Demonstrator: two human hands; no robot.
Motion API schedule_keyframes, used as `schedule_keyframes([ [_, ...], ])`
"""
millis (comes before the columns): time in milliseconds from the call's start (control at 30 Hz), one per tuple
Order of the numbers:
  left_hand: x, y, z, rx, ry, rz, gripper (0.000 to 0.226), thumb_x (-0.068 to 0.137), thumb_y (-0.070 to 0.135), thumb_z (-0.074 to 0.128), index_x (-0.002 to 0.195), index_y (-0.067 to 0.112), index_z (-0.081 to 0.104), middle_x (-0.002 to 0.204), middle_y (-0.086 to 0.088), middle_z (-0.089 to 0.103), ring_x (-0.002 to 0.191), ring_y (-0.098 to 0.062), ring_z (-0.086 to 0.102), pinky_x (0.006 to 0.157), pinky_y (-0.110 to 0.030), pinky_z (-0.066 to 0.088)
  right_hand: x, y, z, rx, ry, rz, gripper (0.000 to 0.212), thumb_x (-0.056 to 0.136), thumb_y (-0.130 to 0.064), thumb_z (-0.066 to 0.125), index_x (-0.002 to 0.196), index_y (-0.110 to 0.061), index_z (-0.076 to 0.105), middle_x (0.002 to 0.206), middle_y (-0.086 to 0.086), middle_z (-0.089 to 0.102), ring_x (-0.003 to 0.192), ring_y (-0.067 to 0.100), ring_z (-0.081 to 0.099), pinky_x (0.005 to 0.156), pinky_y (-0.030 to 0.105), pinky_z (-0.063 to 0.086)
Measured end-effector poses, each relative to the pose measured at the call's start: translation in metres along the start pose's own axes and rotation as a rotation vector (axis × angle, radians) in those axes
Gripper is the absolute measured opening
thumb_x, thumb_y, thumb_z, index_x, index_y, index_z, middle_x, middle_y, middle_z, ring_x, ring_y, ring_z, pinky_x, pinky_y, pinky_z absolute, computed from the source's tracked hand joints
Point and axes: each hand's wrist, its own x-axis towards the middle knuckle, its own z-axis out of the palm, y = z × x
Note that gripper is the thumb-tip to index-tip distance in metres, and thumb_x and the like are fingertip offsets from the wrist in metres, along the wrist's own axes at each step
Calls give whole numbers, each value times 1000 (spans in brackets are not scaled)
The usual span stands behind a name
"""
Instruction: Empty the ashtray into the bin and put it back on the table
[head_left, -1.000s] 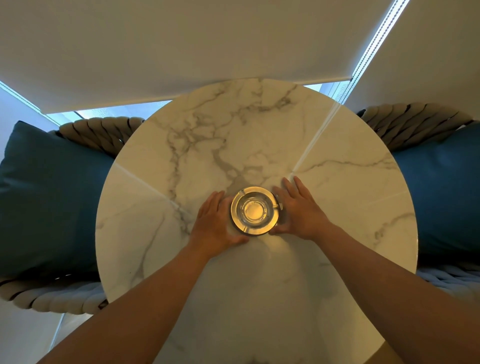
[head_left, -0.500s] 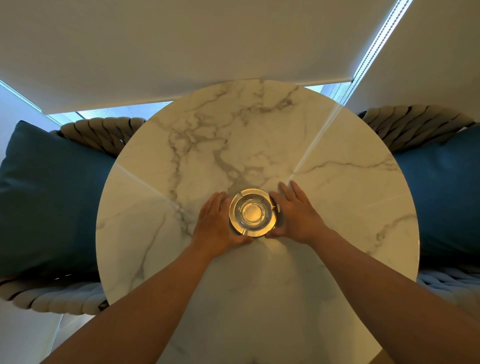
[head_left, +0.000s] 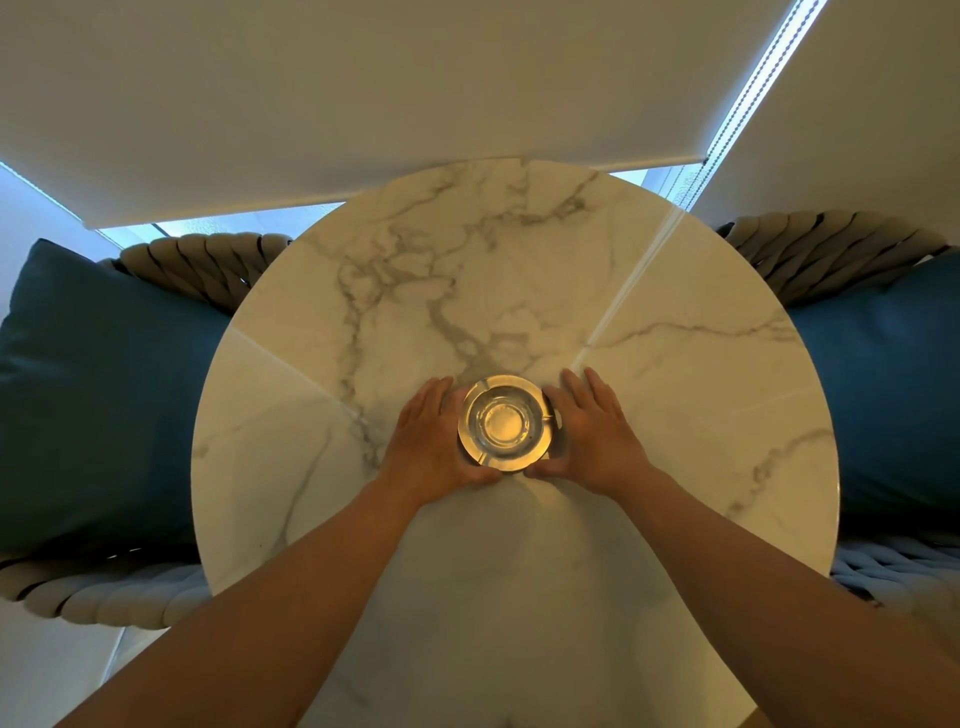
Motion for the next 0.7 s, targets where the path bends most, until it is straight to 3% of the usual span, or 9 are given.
schedule_keyframes([
  [400,-5,2,-6,-30,-33,-11,127,50,63,83,153,19,23,161,-7,24,151,-21,15,121,-37,17,-1,4,-4,-56,-93,-14,116,60,-69,71,149,-19,16,160,7,14,149,29,-4,119,46,9],
  [700,-40,4,0,-33,-14,-61,126,54,63,84,154,17,20,162,-6,21,151,-19,14,120,-33,15,-28,6,-12,-22,-97,-18,110,68,-57,75,150,-13,17,158,10,15,148,30,2,120,42,9],
])
